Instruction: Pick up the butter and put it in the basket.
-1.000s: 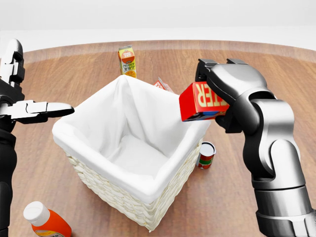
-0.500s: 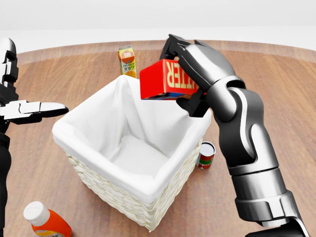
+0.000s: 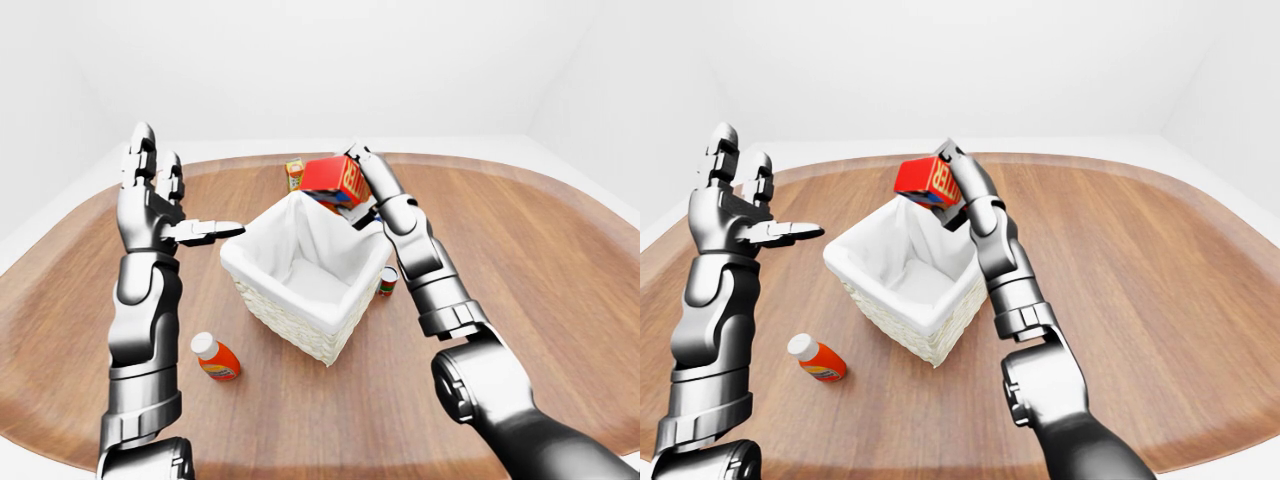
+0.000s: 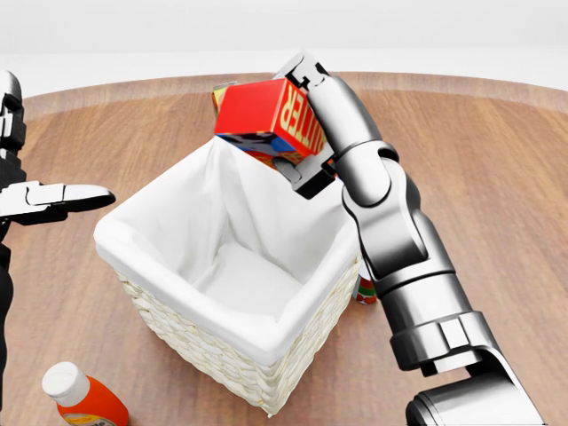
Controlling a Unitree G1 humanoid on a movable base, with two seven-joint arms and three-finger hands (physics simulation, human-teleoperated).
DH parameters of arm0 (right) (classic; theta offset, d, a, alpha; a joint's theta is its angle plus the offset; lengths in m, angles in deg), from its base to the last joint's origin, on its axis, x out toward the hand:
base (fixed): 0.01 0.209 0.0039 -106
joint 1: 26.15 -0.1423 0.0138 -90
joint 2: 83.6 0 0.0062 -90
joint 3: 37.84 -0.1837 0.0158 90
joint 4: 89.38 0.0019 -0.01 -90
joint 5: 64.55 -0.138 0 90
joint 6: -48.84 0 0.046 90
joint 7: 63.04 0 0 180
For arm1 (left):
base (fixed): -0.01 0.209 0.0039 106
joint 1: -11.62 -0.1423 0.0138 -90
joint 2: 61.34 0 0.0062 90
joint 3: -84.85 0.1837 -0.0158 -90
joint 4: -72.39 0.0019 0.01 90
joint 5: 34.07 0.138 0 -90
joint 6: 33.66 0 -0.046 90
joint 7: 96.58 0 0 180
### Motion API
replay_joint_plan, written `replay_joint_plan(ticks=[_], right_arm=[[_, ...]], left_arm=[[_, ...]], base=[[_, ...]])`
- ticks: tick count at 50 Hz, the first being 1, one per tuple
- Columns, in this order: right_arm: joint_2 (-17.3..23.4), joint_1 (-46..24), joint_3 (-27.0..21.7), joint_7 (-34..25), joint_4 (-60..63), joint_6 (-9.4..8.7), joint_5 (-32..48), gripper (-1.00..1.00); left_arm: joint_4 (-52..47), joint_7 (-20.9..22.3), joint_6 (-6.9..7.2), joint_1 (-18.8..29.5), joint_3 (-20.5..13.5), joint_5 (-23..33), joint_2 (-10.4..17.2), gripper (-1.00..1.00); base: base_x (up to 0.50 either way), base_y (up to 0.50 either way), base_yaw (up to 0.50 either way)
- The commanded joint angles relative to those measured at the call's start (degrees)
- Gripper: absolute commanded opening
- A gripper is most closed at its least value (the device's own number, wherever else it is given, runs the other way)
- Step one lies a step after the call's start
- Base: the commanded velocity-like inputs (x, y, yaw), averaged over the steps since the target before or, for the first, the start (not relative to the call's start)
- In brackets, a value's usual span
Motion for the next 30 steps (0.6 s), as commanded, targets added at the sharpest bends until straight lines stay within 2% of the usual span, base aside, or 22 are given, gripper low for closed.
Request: replay_joint_plan(ticks=[1, 6, 30], right_arm=[[-1.2, -4.3, -0.9, 8.4, -11.7, 0.0, -9.6, -1.0], [-2.5, -4.4, -0.3, 10.2, -13.9, 0.0, -11.5, -1.0], [-6.7, -4.9, 1.2, 11.2, -15.4, 0.0, -14.9, -1.0]], left_arm=[[0.7, 0.0, 0.0, 0.0, -0.4, -0.4, 0.3, 1.0], [1.5, 0.1, 0.0, 0.0, -0.4, -0.5, 0.5, 1.0], [5.7, 1.1, 0.0, -0.3, -0.1, -0.1, 0.4, 1.0]], base=[[0.0, 0.0, 0.0], [0.0, 0.0, 0.0], [0.0, 0.0, 0.0]])
